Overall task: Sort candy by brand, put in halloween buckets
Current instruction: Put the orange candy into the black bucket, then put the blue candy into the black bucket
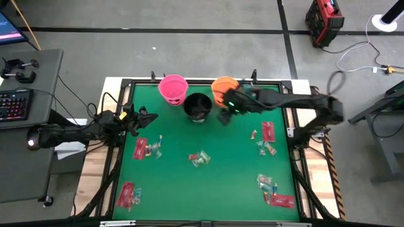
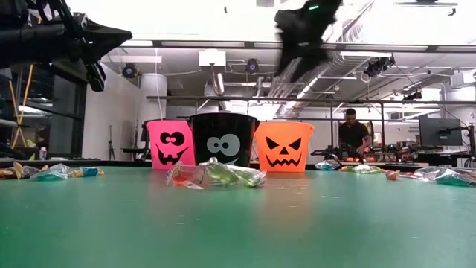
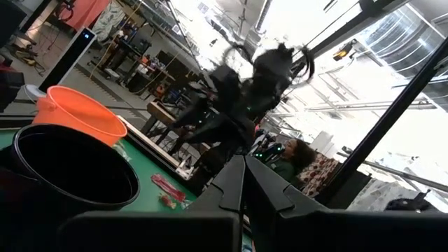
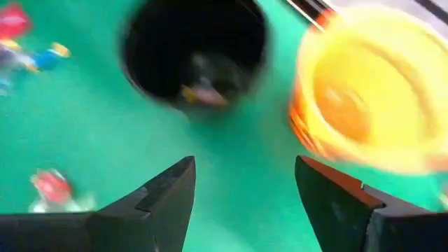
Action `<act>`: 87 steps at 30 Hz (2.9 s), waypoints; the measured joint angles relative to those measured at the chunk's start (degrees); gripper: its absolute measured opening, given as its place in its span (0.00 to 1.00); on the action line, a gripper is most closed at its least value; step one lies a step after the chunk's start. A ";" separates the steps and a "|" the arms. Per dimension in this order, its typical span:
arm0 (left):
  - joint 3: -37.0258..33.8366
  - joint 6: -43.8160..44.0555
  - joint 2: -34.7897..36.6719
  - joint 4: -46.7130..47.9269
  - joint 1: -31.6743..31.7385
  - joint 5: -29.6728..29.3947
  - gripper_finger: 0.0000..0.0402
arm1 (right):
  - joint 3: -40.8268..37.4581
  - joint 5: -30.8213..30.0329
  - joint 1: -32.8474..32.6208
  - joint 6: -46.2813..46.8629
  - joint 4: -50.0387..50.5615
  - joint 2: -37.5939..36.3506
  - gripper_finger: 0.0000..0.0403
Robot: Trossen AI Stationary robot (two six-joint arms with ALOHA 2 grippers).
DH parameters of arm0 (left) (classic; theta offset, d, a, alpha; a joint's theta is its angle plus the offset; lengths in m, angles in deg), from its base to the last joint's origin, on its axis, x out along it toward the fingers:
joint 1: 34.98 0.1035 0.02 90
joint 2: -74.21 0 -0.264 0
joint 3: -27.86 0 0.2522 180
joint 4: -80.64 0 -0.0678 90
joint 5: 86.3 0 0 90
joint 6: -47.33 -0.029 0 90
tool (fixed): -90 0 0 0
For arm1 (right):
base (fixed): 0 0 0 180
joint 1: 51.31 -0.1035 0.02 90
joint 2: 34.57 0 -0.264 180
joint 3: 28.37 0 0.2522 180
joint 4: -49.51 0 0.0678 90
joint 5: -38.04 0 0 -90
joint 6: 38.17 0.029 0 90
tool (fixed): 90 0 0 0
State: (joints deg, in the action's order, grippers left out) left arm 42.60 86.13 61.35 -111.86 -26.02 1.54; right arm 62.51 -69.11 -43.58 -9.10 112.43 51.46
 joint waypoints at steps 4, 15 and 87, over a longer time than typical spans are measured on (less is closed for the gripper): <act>0.00 0.00 0.02 0.00 0.00 0.00 0.00 | -15.28 -2.01 -3.34 19.98 5.37 -12.88 0.59; 0.00 0.00 0.02 0.11 0.00 0.00 0.00 | -42.29 1.11 -6.67 59.56 -2.58 -25.37 0.59; 0.00 0.00 0.01 1.26 0.01 0.00 0.00 | 19.35 31.31 1.50 -10.00 -2.28 15.07 0.61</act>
State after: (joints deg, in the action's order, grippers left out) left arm 42.60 86.13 61.36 -110.60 -26.01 1.54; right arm 81.85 -37.81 -42.08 -19.10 110.14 66.53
